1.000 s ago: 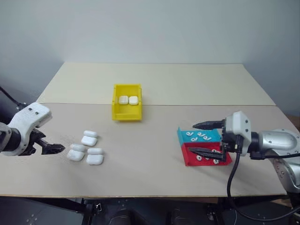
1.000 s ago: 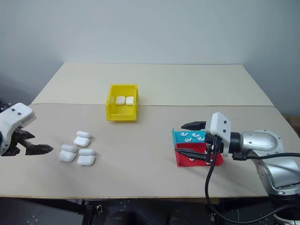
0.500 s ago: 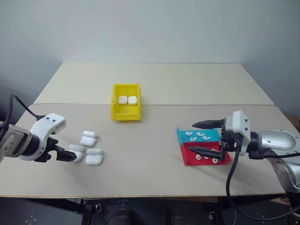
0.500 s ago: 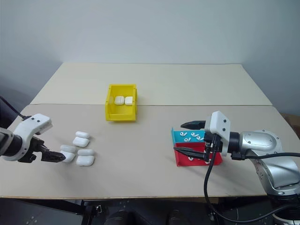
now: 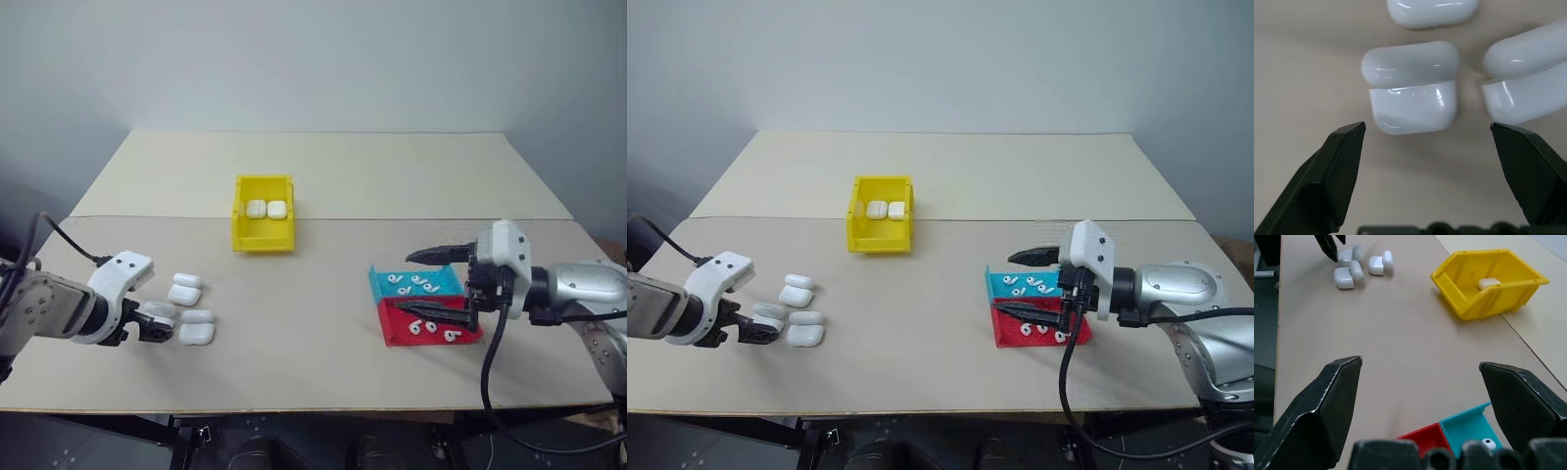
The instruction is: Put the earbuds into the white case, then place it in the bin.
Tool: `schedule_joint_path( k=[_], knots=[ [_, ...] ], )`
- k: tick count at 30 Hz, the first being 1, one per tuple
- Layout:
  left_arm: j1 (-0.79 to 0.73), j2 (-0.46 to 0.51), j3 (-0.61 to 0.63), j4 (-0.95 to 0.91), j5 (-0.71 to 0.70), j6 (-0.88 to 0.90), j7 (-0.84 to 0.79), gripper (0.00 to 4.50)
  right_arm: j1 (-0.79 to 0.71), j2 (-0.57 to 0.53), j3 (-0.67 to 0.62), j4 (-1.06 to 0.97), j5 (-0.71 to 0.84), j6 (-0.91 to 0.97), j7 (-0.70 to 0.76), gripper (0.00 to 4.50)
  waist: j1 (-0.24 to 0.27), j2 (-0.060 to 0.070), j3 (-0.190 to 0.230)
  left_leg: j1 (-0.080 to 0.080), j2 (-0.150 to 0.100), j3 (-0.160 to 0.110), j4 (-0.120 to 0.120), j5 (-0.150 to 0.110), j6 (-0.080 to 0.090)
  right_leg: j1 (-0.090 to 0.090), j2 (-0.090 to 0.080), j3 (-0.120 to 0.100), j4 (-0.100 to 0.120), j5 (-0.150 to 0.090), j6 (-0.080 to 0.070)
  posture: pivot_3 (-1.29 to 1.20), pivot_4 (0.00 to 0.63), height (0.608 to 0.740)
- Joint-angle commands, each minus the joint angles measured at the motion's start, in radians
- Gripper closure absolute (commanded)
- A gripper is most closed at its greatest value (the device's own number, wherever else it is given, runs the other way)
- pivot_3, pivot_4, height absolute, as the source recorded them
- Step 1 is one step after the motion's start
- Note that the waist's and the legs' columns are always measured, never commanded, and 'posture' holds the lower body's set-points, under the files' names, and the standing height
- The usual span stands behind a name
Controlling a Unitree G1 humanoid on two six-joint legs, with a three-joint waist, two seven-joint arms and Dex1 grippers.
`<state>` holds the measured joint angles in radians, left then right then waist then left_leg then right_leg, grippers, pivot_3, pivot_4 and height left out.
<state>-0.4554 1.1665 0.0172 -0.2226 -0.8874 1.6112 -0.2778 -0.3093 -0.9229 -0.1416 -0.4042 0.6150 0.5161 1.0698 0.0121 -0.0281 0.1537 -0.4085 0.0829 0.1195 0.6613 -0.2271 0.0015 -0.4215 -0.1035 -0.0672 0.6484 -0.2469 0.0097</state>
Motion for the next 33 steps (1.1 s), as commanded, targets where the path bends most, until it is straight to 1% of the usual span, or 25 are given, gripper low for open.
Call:
schedule_joint_path(
  k=[1, 8, 16, 22, 25, 28, 30, 32, 33],
  knots=[
    [-0.028, -0.029, -0.015, 0.025, -0.016, 0.003, 0.073, 0.04, -0.012, -0.014, -0.038, -0.031, 0.031, 0.011, 0.004, 0.00, 0.000, 0.000, 0.000, 0.000, 0.000, 0.000, 0.000, 0.000, 0.000, 0.000, 0.000, 0.000, 0.000, 0.000, 0.000, 0.00, 0.150, 0.740],
    [-0.091, -0.073, -0.077, 0.093, -0.015, 0.003, 0.129, 0.04, 0.004, -0.020, -0.053, -0.048, 0.038, 0.021, -0.006, 0.00, 0.002, 0.000, 0.000, 0.000, -0.001, 0.000, 0.000, 0.000, 0.000, 0.000, -0.001, 0.000, 0.000, 0.000, 0.000, 0.00, 0.150, 0.740],
    [-0.161, -0.026, -0.171, 0.148, -0.053, 0.003, 0.111, 0.04, 0.032, -0.021, -0.070, -0.072, 0.040, 0.026, -0.015, 0.00, 0.001, -0.001, 0.000, 0.000, -0.001, 0.000, 0.000, 0.000, 0.000, 0.000, -0.001, 0.000, 0.000, 0.000, 0.000, 0.00, 0.150, 0.740],
    [-0.212, -0.051, -0.237, 0.206, -0.031, 0.003, 0.131, 0.04, 0.041, -0.019, -0.070, -0.077, 0.038, 0.021, -0.021, 0.00, 0.001, -0.001, 0.000, 0.001, -0.001, 0.000, 0.000, 0.000, 0.000, 0.001, -0.001, 0.000, 0.000, 0.000, 0.000, 0.00, 0.150, 0.740],
    [-0.215, -0.047, -0.248, 0.192, -0.024, 0.003, 0.117, 0.04, 0.046, -0.020, -0.073, -0.080, 0.039, 0.022, -0.022, 0.00, 0.002, -0.001, 0.000, 0.002, -0.001, 0.000, 0.000, 0.000, 0.000, 0.002, -0.001, 0.000, 0.000, 0.000, 0.000, 0.00, 0.150, 0.740],
    [-0.204, -0.047, -0.237, 0.176, -0.024, 0.003, 0.129, 0.61, 0.055, -0.019, -0.076, -0.086, 0.038, 0.023, -0.027, 0.00, 0.002, -0.001, 0.000, 0.002, -0.001, 0.000, 0.000, 0.000, 0.000, 0.002, -0.001, 0.000, 0.000, 0.000, 0.000, 0.00, 0.150, 0.740],
    [-0.195, -0.036, -0.234, 0.159, -0.028, 0.003, 0.123, 1.22, 0.060, -0.019, -0.076, -0.089, 0.038, 0.021, -0.030, 0.00, 0.001, -0.001, 0.000, 0.002, -0.001, 0.000, 0.000, 0.000, 0.000, 0.002, -0.001, 0.000, 0.001, 0.000, 0.000, 0.00, 0.150, 0.740],
    [-0.182, -0.028, -0.214, 0.142, -0.024, 0.003, 0.128, 1.73, 0.060, -0.017, -0.074, -0.089, 0.039, 0.020, -0.034, 0.00, 0.001, -0.001, 0.000, 0.002, -0.001, 0.000, 0.000, 0.000, 0.000, 0.002, -0.001, 0.000, 0.001, 0.000, 0.000, 0.00, 0.150, 0.740],
    [-0.176, -0.024, -0.201, 0.134, -0.020, 0.003, 0.130, 1.72, 0.059, -0.015, -0.071, -0.089, 0.038, 0.019, -0.036, 0.00, 0.000, -0.001, 0.000, 0.002, -0.001, 0.000, 0.000, 0.000, 0.000, 0.002, -0.001, 0.000, 0.001, 0.000, 0.000, 0.00, 0.150, 0.740]
  ],
)
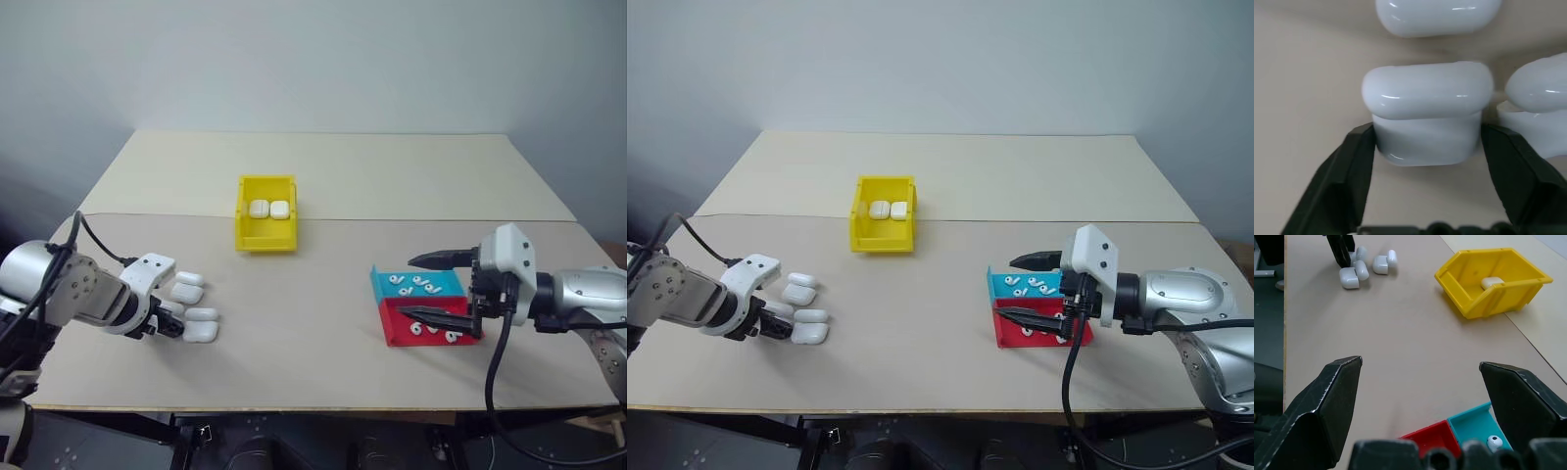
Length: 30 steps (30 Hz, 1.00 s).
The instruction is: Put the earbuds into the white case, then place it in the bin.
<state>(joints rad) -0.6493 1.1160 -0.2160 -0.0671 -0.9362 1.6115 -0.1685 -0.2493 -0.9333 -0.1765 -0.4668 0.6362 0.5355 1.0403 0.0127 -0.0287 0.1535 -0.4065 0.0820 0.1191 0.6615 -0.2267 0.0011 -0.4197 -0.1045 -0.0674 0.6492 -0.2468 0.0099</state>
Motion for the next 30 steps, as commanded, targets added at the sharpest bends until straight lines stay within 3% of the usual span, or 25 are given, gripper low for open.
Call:
schedule_joint_path(
  k=[1, 9, 12, 14, 16, 17, 21, 27, 30],
  knots=[
    [0.027, 0.034, 0.051, -0.034, 0.036, 0.003, 0.016, 1.72, -0.004, -0.001, -0.032, -0.024, 0.015, -0.003, -0.009, 0.00, -0.001, 0.000, 0.000, 0.000, 0.000, 0.000, 0.000, 0.000, 0.000, 0.000, 0.000, 0.000, 0.000, 0.000, 0.000, 0.00, 0.150, 0.740],
    [0.216, 0.079, 0.398, -0.186, 0.152, -0.048, 0.009, 1.72, -0.034, 0.056, 0.016, 0.010, -0.023, -0.049, -0.024, 0.00, -0.005, -0.001, 0.001, -0.002, 0.000, 0.000, 0.000, 0.000, 0.000, -0.002, 0.000, 0.000, -0.001, 0.000, 0.000, 0.00, 0.150, 0.740],
    [0.300, 0.035, 0.600, -0.261, 0.200, -0.156, -0.009, 1.72, -0.049, 0.087, 0.038, 0.030, -0.045, -0.072, -0.027, 0.00, -0.002, -0.001, 0.001, -0.002, 0.000, 0.000, 0.000, 0.000, 0.000, -0.002, 0.000, 0.000, -0.001, 0.000, 0.000, 0.00, 0.150, 0.740],
    [0.372, -0.065, 0.715, -0.349, 0.271, -0.379, -0.011, 1.72, -0.062, 0.102, 0.051, 0.044, -0.056, -0.085, -0.027, 0.00, 0.001, -0.001, 0.001, -0.001, 0.000, 0.000, 0.000, 0.000, 0.000, -0.001, -0.001, -0.001, -0.001, 0.000, 0.000, 0.00, 0.150, 0.740],
    [0.459, -0.183, 0.745, -0.445, 0.406, -0.723, -0.017, 1.72, -0.074, 0.113, 0.058, 0.053, -0.065, -0.094, -0.026, 0.00, 0.004, -0.001, 0.001, -0.001, 0.000, 0.000, 0.000, 0.000, 0.000, -0.001, -0.002, -0.001, -0.001, 0.000, 0.000, 0.00, 0.150, 0.740],
    [0.448, -0.226, 0.776, -0.451, 0.349, -0.726, -0.059, 1.72, -0.081, 0.116, 0.061, 0.060, -0.068, -0.097, -0.023, 0.00, 0.004, -0.002, 0.001, -0.001, 0.000, 0.001, 0.000, 0.000, 0.000, 0.000, -0.002, -0.001, -0.002, 0.000, 0.000, 0.00, 0.150, 0.740],
    [0.368, -0.309, 0.789, -0.393, 0.113, -0.741, -0.298, 1.72, -0.105, 0.093, 0.061, 0.085, -0.080, -0.127, 0.022, 0.00, 0.009, -0.003, 0.000, -0.003, -0.001, 0.000, 0.001, 0.000, 0.000, 0.000, -0.002, -0.003, -0.001, 0.001, 0.000, 0.00, 0.150, 0.740],
    [0.247, -0.411, 0.618, -0.309, 0.038, -0.890, -0.598, 1.72, -0.145, 0.030, 0.079, 0.141, -0.123, -0.188, 0.120, 0.00, 0.007, -0.003, 0.000, -0.002, -0.001, 0.000, 0.001, 0.000, 0.000, 0.001, -0.002, -0.002, -0.002, 0.001, 0.000, 0.00, 0.150, 0.740],
    [0.199, -0.502, 0.482, -0.271, 0.079, -1.000, -0.729, 1.72, -0.170, 0.021, 0.107, 0.185, -0.180, -0.236, 0.143, 0.00, 0.002, -0.003, 0.000, -0.002, -0.001, 0.000, 0.001, 0.000, 0.000, 0.001, -0.001, -0.003, -0.002, 0.001, 0.000, 0.00, 0.150, 0.740]
  ],
)
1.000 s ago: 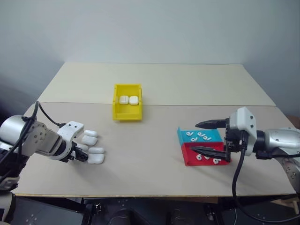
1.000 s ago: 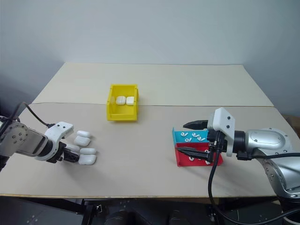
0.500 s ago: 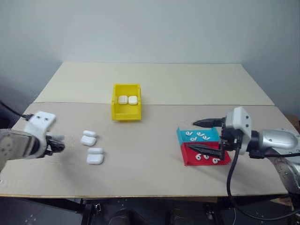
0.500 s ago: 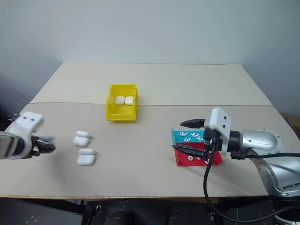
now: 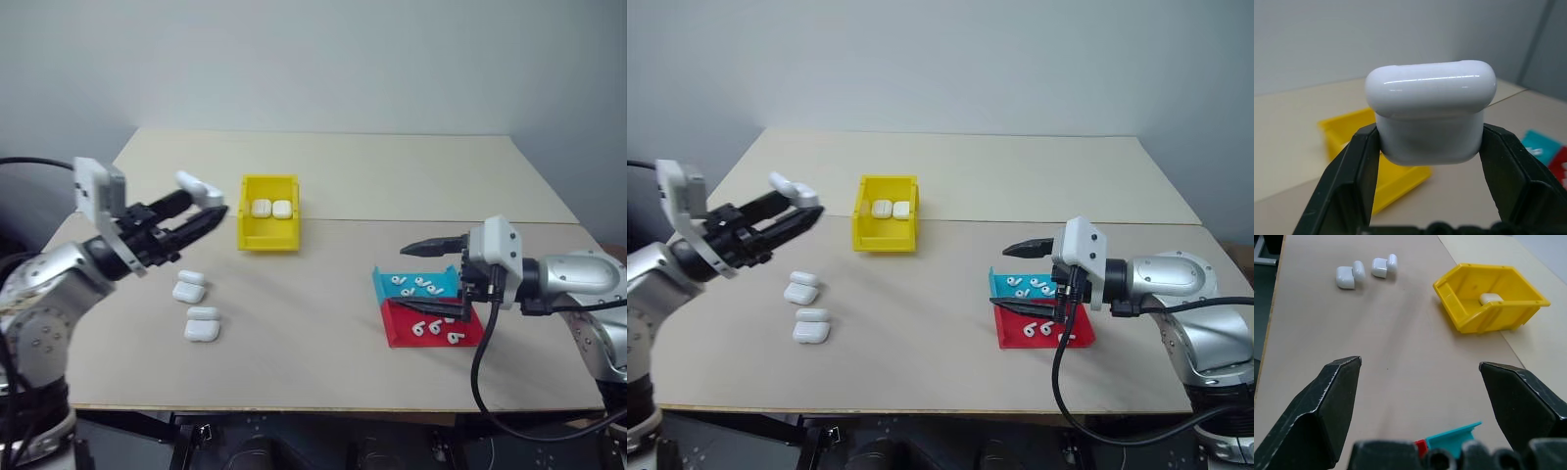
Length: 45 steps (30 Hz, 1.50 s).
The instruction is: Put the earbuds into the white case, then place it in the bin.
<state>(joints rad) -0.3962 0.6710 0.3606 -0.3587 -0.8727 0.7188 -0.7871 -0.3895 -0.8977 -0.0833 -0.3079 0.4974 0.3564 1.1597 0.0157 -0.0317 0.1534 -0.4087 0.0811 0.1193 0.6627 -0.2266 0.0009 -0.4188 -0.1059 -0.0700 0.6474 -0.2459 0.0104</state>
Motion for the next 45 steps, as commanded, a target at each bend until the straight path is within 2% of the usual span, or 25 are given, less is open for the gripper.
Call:
schedule_joint_path(
  k=[1, 6, 12, 14, 17, 18, 20, 23, 28, 32, 45],
  knots=[
    [-0.074, -0.090, -0.131, 0.034, 0.032, -0.140, -0.131, 1.72, -0.037, -0.015, 0.019, 0.035, -0.052, -0.065, 0.027, 0.00, -0.001, 0.000, 0.000, 0.000, 0.000, 0.000, 0.000, 0.000, 0.000, 0.000, 0.000, 0.000, 0.000, 0.000, 0.000, 0.00, 0.150, 0.740],
    [-0.150, -0.169, -0.250, 0.083, 0.061, -0.233, -0.273, 1.72, -0.056, -0.044, 0.033, 0.061, -0.076, -0.093, 0.085, 0.00, -0.004, 0.000, 0.000, -0.001, 0.000, 0.000, 0.001, 0.000, 0.000, 0.000, 0.001, 0.000, 0.000, 0.000, 0.000, 0.00, 0.150, 0.740],
    [-0.180, -0.138, -0.289, 0.134, 0.083, -0.310, -0.456, 1.72, -0.049, -0.118, 0.095, 0.109, -0.202, -0.190, 0.156, 0.00, -0.006, 0.000, 0.000, 0.000, 0.000, 0.000, 0.001, 0.000, 0.000, 0.000, 0.001, 0.000, 0.000, 0.000, 0.001, 0.00, 0.150, 0.740],
    [-0.180, -0.146, -0.300, 0.145, 0.108, -0.345, -0.475, 1.72, -0.078, -0.142, 0.143, 0.104, -0.261, -0.163, 0.156, 0.00, -0.005, 0.000, 0.000, 0.000, 0.001, 0.000, 0.001, 0.000, 0.000, 0.000, 0.001, 0.000, 0.000, 0.000, 0.001, 0.00, 0.150, 0.740],
    [-0.166, -0.167, -0.314, 0.135, 0.123, -0.372, -0.473, 1.72, -0.133, -0.156, 0.213, 0.117, -0.293, -0.157, 0.220, 0.00, -0.006, 0.000, 0.000, 0.000, 0.001, 0.000, 0.002, 0.000, 0.000, 0.000, 0.001, 0.001, 0.000, 0.000, 0.001, 0.00, 0.150, 0.740],
    [-0.160, -0.173, -0.319, 0.129, 0.128, -0.377, -0.471, 1.72, -0.146, -0.160, 0.240, 0.127, -0.314, -0.185, 0.248, 0.17, -0.006, 0.000, 0.000, 0.000, 0.001, 0.000, 0.002, 0.000, 0.000, 0.000, 0.001, 0.001, 0.000, 0.000, 0.001, 0.00, 0.150, 0.740],
    [-0.150, -0.184, -0.331, 0.118, 0.139, -0.386, -0.462, 1.72, -0.160, -0.165, 0.293, 0.163, -0.372, -0.267, 0.288, 0.59, -0.005, 0.000, 0.000, -0.001, 0.001, 0.000, 0.002, 0.000, 0.000, 0.000, 0.001, 0.000, 0.000, 0.000, 0.001, 0.00, 0.150, 0.740],
    [-0.130, -0.201, -0.351, 0.095, 0.153, -0.395, -0.441, 1.72, -0.188, -0.139, 0.369, 0.244, -0.477, -0.345, 0.282, 1.60, -0.004, 0.000, 0.000, -0.001, 0.001, 0.000, 0.003, 0.000, 0.000, 0.000, 0.001, 0.000, 0.000, 0.000, 0.001, 0.00, 0.150, 0.740],
    [-0.081, -0.211, -0.363, 0.048, 0.167, -0.393, -0.399, 1.72, -0.251, -0.092, 0.448, 0.406, -0.594, -0.513, 0.282, 1.60, -0.006, 0.000, 0.000, -0.002, 0.001, 0.000, 0.005, 0.000, 0.000, -0.001, 0.001, 0.000, 0.000, 0.000, 0.001, 0.00, 0.150, 0.740],
    [-0.039, -0.208, -0.358, 0.005, 0.164, -0.386, -0.360, 1.72, -0.287, -0.057, 0.473, 0.465, -0.611, -0.559, 0.308, 1.60, -0.009, 0.000, 0.000, -0.002, 0.002, 0.000, 0.004, 0.003, -0.005, -0.001, 0.002, 0.001, 0.000, 0.000, 0.001, 0.00, 0.150, 0.740],
    [0.026, -0.208, -0.351, -0.081, 0.132, -0.359, -0.255, 1.72, -0.341, -0.006, 0.512, 0.627, -0.685, -0.723, 0.326, 1.60, -0.005, 0.000, 0.000, -0.001, 0.002, 0.000, 0.005, 0.003, -0.005, 0.000, 0.002, 0.001, 0.000, 0.000, 0.001, 0.00, 0.150, 0.740]
  ],
)
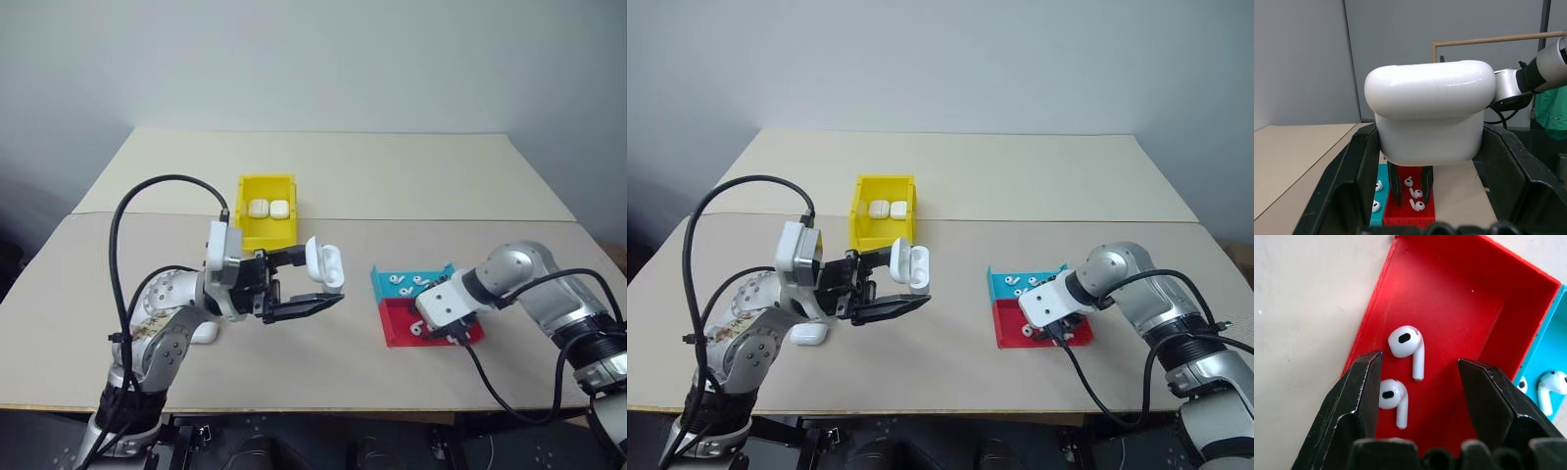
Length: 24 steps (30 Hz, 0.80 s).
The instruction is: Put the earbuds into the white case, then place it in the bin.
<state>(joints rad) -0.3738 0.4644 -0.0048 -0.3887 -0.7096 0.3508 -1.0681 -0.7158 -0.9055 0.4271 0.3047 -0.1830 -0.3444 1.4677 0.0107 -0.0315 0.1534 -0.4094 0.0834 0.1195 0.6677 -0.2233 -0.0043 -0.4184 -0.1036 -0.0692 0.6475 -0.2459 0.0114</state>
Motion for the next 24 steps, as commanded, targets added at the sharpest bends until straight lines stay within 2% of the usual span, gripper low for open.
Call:
schedule_joint_path(
  k=[1, 24],
  knots=[
    [0.005, -0.003, 0.015, -0.055, -0.037, 0.014, 0.034, 1.72, -0.014, 0.004, 0.000, 0.017, -0.003, -0.025, 0.020, 1.60, 0.000, 0.000, 0.000, 0.000, 0.000, 0.000, 0.000, 0.000, 0.000, 0.000, 0.000, 0.000, 0.000, 0.000, 0.000, 0.00, 0.150, 0.740],
    [0.017, 0.020, 0.014, -0.074, -0.040, 0.017, 0.047, 1.72, 0.001, 0.036, -0.013, 0.012, 0.028, -0.030, 0.030, 1.60, -0.001, 0.000, 0.000, 0.001, 0.000, 0.000, 0.000, 0.000, 0.000, 0.001, 0.001, 0.000, 0.000, 0.000, 0.000, 0.00, 0.150, 0.740]
  ],
)
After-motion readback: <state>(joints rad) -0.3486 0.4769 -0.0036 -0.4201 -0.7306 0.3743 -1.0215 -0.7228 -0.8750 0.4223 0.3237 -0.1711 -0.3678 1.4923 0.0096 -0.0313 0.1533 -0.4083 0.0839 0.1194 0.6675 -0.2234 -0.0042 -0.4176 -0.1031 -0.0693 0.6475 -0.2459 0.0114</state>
